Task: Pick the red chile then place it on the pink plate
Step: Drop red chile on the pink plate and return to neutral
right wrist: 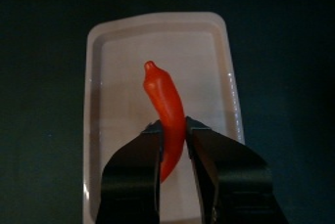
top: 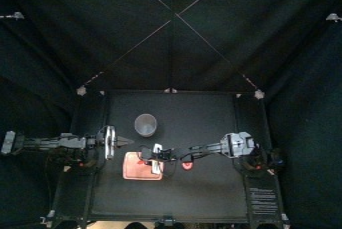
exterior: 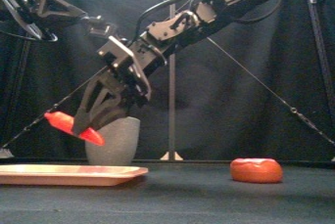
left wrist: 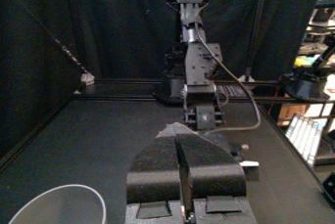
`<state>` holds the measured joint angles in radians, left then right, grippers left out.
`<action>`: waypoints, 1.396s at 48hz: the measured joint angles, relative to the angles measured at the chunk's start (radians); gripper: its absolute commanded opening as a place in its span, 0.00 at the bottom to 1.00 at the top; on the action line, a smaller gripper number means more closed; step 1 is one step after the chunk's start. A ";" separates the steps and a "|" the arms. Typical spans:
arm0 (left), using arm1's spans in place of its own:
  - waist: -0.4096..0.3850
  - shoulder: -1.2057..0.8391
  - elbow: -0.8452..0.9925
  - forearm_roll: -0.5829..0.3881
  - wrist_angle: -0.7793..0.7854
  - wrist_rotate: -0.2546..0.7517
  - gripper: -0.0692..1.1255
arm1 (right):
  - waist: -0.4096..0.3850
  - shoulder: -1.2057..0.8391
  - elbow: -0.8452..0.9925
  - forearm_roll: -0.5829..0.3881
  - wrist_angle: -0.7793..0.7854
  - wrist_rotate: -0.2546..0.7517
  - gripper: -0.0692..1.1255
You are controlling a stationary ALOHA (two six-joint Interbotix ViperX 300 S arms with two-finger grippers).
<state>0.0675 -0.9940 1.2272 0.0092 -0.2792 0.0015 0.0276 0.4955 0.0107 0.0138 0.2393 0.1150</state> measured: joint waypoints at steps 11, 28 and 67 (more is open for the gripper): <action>0.006 0.000 0.002 0.002 0.000 0.000 0.04 | 0.005 0.021 -0.025 -0.002 0.026 0.002 0.66; 0.006 -0.002 0.003 0.000 0.002 -0.002 0.04 | -0.006 -0.063 0.046 -0.008 0.020 0.002 0.69; 0.012 -0.002 0.005 0.002 0.000 0.000 0.04 | -0.106 -0.962 0.851 -0.005 -0.647 -0.006 0.69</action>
<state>0.0798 -0.9956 1.2318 0.0107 -0.2792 0.0015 -0.0782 -0.4663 0.8621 0.0092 -0.4080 0.1089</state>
